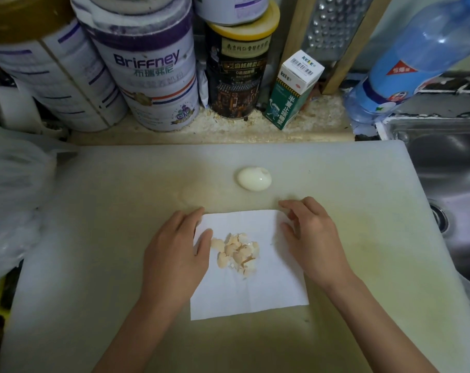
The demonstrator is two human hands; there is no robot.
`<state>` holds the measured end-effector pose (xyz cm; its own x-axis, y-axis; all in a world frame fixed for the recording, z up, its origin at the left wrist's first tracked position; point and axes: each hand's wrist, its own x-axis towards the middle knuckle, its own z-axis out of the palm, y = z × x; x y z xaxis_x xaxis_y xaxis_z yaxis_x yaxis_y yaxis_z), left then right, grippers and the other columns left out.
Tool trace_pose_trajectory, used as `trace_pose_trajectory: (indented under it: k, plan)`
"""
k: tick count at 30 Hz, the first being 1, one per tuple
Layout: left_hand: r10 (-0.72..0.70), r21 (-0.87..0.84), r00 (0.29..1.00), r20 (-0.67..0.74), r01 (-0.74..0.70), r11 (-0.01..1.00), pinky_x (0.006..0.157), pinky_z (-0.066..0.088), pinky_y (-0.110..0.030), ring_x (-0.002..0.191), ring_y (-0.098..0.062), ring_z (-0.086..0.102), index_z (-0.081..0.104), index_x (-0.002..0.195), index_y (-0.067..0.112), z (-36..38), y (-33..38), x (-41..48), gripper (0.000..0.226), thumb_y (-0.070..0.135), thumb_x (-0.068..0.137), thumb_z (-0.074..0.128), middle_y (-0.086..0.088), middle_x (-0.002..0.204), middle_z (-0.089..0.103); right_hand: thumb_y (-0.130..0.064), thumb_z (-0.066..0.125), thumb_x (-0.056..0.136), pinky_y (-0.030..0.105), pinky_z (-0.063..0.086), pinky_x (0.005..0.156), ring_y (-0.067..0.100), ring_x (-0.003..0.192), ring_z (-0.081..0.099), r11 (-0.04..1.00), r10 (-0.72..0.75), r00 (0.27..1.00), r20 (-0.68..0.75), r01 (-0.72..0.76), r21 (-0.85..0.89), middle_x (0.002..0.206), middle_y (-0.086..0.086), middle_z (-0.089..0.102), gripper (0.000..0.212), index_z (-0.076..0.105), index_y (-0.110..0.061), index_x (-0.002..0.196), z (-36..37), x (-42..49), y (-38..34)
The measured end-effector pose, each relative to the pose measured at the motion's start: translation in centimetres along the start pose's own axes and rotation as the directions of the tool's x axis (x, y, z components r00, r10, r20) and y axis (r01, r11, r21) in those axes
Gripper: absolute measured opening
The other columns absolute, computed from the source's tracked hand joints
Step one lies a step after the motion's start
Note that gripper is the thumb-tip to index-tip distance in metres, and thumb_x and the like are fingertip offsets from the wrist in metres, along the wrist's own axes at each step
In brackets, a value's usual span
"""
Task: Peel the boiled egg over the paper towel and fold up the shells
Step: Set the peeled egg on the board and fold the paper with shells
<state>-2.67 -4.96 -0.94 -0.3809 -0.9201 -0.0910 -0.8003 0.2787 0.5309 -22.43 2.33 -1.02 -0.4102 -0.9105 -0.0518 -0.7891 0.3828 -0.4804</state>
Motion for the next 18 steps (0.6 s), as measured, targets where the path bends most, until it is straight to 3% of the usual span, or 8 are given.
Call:
trace_pose_trajectory:
  k: [3,6,9,12,14,18]
  plan:
    - [-0.052,-0.012,0.999,-0.006,0.052,0.999,0.067,0.043,-0.027,0.071,-0.020,0.058,0.062,0.118,0.017,-0.1,0.1,-0.3,0.032,0.027,0.087,0.062,0.003,0.080,0.060,-0.002,0.060,0.079,0.028,0.040,0.064,0.024,0.078,0.052,0.996,0.065,0.998,0.007,-0.065,-0.057,0.082,0.005,0.051,0.014,0.067,-0.005,0.091,-0.1,0.2,0.2]
    - [-0.110,-0.067,0.994,0.001,0.109,0.992,0.066,0.046,-0.029,0.064,-0.013,0.055,0.058,0.120,0.019,-0.4,0.0,-0.9,0.036,0.029,0.086,0.063,0.013,0.065,0.053,-0.007,0.061,0.081,0.021,0.037,0.068,0.021,0.084,0.052,0.999,0.039,0.999,0.016,-0.039,0.006,0.089,0.003,0.051,0.008,0.064,-0.006,0.088,-0.4,-0.2,0.4]
    - [-0.137,-0.104,0.990,-0.013,0.135,0.985,0.061,0.043,-0.026,0.063,-0.003,0.057,0.052,0.125,0.023,-0.6,-0.3,-1.7,0.043,0.029,0.084,0.065,0.020,0.066,0.055,-0.020,0.061,0.085,0.028,0.047,0.066,0.016,0.076,0.056,0.995,-0.046,0.997,0.066,0.039,0.094,0.086,-0.003,0.056,0.009,0.056,-0.015,0.089,-1.2,-1.1,0.3]
    - [-0.147,-0.136,0.989,-0.020,0.143,0.980,0.058,0.040,-0.020,0.065,0.002,0.056,0.052,0.125,0.023,-0.6,-0.7,-2.3,0.044,0.025,0.083,0.067,0.022,0.070,0.057,-0.031,0.062,0.084,0.035,0.051,0.059,0.014,0.067,0.058,0.994,-0.031,0.981,0.191,0.010,0.108,0.080,-0.008,0.060,0.023,0.047,-0.022,0.099,-1.6,-2.1,0.2]
    - [-0.177,-0.173,0.984,-0.017,0.171,0.970,0.061,0.037,-0.012,0.066,0.004,0.057,0.055,0.123,0.023,-0.6,-1.0,-2.4,0.043,0.022,0.082,0.069,0.021,0.071,0.058,-0.027,0.063,0.084,0.036,0.051,0.060,0.013,0.065,0.058,0.994,0.000,0.963,0.268,-0.028,0.103,0.076,-0.007,0.061,0.026,0.047,-0.023,0.105,-1.6,-2.4,0.3]
    - [-0.233,-0.267,0.972,0.007,0.227,0.937,0.060,0.038,-0.011,0.070,0.005,0.059,0.064,0.106,0.027,-0.2,-1.2,-2.7,0.028,0.018,0.081,0.071,0.018,0.068,0.061,-0.024,0.062,0.084,0.024,0.050,0.054,0.008,0.058,0.057,0.940,0.017,0.952,0.305,-0.119,0.320,0.067,-0.004,0.063,0.018,0.053,-0.031,0.097,-2.1,-2.8,-0.5]
